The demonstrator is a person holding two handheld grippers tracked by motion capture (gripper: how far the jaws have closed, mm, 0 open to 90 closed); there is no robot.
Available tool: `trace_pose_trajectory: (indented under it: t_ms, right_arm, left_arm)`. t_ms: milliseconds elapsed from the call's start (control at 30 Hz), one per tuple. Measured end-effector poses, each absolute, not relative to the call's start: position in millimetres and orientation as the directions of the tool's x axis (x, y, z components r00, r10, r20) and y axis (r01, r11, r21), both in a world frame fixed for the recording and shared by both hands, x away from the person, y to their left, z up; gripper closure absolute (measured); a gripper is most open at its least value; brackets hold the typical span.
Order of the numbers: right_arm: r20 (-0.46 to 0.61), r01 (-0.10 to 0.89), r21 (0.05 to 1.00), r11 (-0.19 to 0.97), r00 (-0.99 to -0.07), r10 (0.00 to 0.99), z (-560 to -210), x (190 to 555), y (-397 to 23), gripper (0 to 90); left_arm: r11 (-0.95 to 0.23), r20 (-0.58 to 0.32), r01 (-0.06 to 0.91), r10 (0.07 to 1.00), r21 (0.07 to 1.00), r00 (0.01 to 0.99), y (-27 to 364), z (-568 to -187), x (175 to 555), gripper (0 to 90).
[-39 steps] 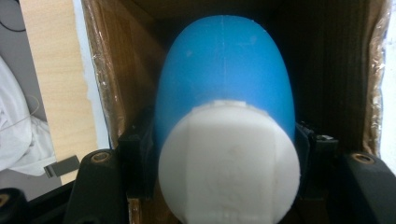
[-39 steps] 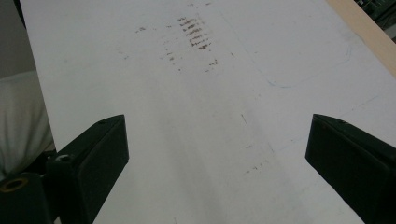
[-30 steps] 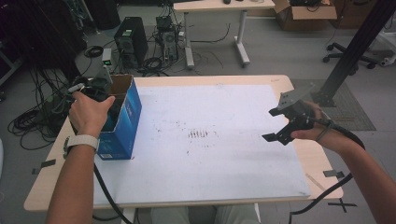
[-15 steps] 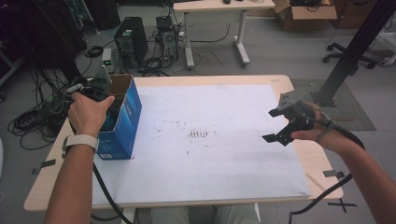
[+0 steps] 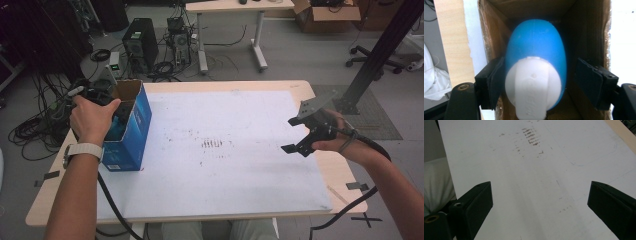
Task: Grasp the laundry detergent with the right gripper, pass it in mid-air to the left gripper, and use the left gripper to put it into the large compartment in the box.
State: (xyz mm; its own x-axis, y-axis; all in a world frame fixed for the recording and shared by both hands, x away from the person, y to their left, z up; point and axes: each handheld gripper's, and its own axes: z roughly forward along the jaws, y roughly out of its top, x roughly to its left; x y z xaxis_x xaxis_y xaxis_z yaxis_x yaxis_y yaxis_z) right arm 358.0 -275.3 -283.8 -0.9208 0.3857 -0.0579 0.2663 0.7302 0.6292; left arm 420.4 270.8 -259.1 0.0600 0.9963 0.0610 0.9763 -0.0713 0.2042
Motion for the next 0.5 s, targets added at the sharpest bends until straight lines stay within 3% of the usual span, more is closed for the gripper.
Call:
trace_pose_trajectory:
  t_ms: [500]
  right_arm:
    - [-0.058,0.259,0.626,0.735,-0.925,0.376,-280,355,-273,6.0]
  left_arm:
    - [-0.104,0.089,0.960,0.992,0.259,0.083,270,-225,413,23.9]
